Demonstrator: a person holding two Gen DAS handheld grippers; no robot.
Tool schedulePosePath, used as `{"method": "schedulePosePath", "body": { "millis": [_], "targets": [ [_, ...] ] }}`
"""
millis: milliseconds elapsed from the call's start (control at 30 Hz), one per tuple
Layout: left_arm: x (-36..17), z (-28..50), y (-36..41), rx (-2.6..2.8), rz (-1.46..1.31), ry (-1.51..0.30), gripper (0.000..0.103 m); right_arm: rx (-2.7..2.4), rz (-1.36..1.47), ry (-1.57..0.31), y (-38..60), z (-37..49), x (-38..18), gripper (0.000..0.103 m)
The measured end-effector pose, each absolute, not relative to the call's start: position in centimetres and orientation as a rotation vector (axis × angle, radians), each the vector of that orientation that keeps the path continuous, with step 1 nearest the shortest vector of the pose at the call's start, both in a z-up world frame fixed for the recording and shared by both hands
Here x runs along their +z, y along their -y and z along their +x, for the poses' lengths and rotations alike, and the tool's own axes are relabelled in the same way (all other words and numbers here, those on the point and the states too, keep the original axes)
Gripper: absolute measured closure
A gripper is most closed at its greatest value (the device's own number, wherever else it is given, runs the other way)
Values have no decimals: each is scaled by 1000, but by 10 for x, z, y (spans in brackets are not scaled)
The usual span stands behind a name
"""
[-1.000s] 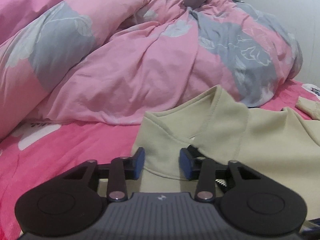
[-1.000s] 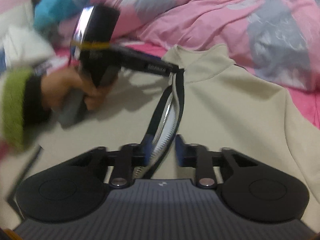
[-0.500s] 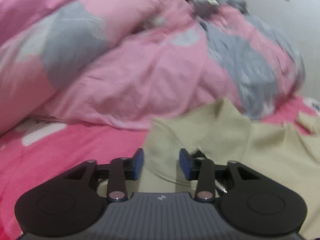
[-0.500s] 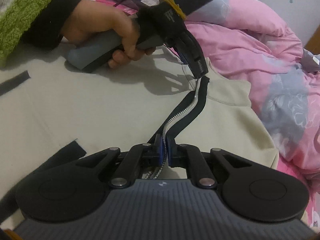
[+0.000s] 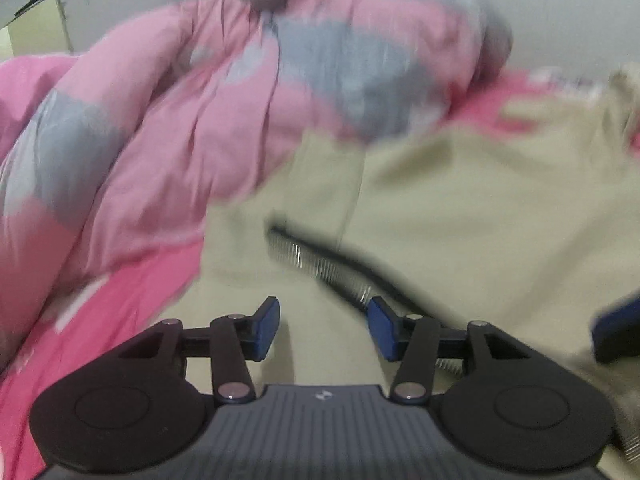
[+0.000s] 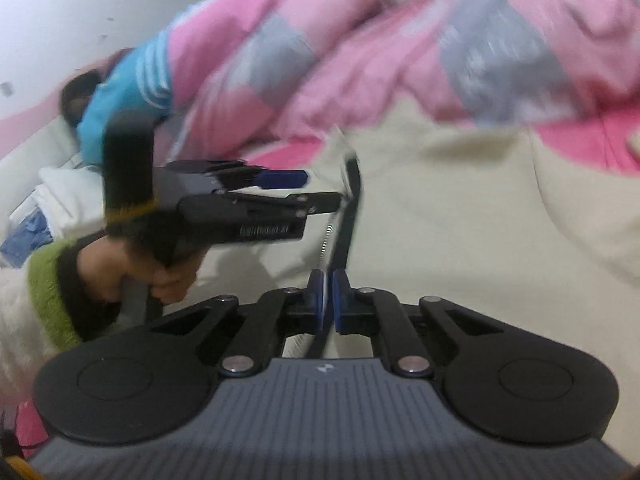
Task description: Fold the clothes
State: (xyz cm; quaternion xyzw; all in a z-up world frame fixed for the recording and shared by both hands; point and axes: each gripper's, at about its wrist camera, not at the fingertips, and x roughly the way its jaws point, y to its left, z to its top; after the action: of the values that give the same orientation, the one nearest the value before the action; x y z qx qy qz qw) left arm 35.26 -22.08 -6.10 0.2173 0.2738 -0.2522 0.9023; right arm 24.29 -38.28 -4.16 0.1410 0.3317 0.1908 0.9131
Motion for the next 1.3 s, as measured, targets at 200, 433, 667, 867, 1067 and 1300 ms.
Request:
{"method": "schedulePosePath", "body": {
  "millis": [200,433,667,867,1067,1300],
  "targets": [
    [-69,363,203,-504,360,-609,47,380,318,-763,378,245,-62,101],
    [-58,365,180,-488,220,-595,53,423,184,-693,355,233,-62,100],
    [-47,352,221,-588,333,-535,52,419,70,-673,334,229,-75,98],
    [-63,380,245,-442,401,-504,49,429,118,-670,346,225,-71,98],
    [-59,410,245,-388,298,-509,44,437,152,-668,349,224,-71,98],
    [-52,433,214,-317,49,-580,51,449,200,-671,357,227,-73,98]
  ]
}}
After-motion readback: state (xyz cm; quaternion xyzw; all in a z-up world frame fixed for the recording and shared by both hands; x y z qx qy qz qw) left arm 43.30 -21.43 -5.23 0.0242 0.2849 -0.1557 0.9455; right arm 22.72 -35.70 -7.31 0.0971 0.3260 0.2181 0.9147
